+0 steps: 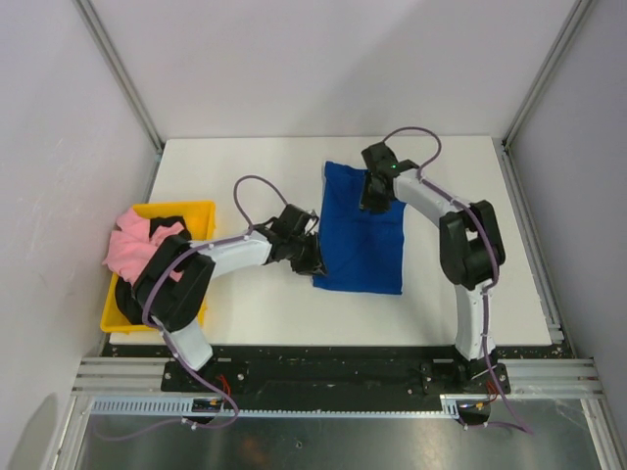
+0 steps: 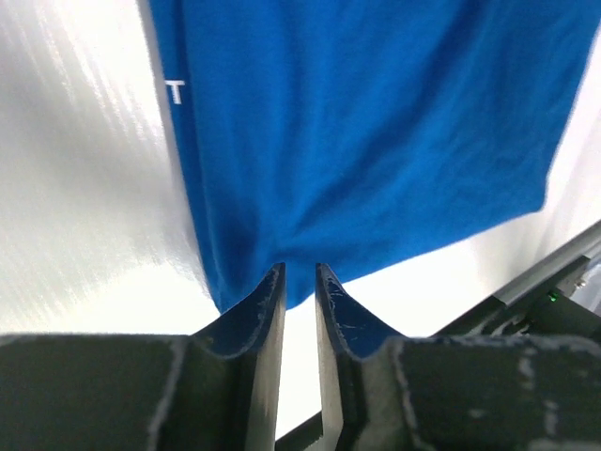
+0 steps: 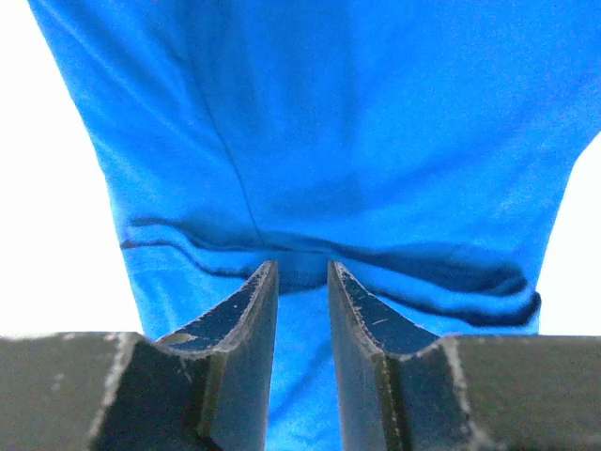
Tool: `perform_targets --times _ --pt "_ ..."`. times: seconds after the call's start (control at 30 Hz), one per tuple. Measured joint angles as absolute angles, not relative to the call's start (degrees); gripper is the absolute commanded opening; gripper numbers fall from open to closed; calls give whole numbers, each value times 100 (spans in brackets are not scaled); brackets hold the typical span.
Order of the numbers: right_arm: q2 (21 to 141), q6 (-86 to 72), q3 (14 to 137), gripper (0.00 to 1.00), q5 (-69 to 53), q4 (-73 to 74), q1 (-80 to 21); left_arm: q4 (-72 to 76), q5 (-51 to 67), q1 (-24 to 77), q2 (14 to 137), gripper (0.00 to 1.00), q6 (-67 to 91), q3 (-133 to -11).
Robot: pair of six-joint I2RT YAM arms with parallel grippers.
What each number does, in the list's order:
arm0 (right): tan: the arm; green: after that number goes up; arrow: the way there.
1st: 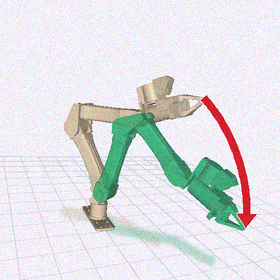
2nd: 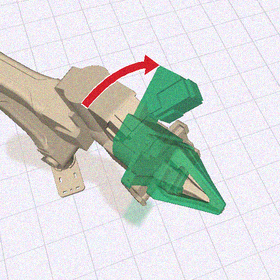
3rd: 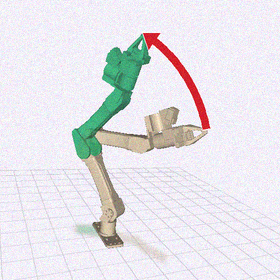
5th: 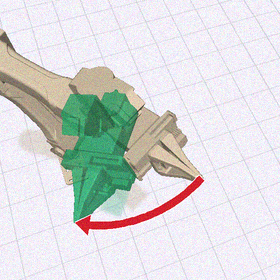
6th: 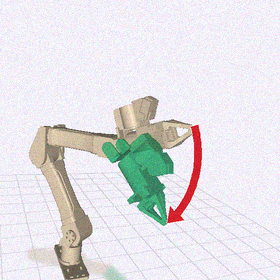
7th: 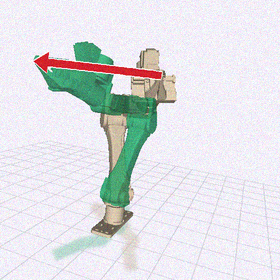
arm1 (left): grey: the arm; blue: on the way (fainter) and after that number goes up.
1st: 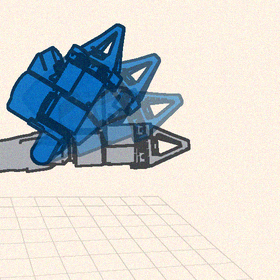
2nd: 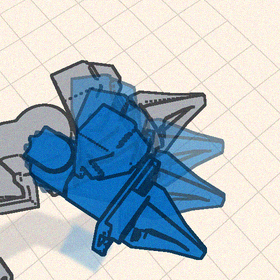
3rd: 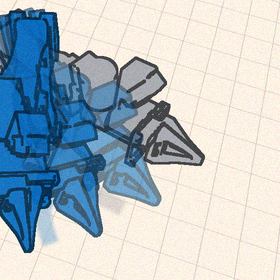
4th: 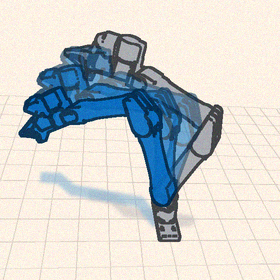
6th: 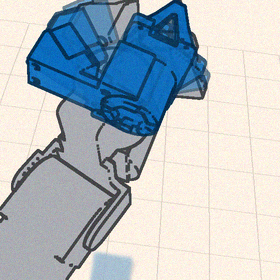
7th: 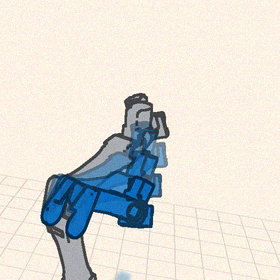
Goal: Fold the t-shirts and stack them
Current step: Fold the folded rectangular tshirt in 1/3 of the way
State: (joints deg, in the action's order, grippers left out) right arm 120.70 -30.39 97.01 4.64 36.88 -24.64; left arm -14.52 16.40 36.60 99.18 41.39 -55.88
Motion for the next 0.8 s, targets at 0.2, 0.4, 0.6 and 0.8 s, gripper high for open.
perform_targets --times 0.2,0.4,0.6,0.8 --pt "10807 -3028 9284 33 259 3710 -2206 -1496 1778 3594 9430 24 4034 -5627" --pt "8801 -3203 7356 32 -99 3551 -2078 -1490 1828 3472 9098 18 4010 -5590" --pt "8038 -3496 5830 31 -480 3459 -2110 -1505 1828 3448 9122 16 4007 -5369" --pt "7730 -3763 4858 31 -698 3238 -2139 -1507 1822 3448 9321 13 4010 -5148"
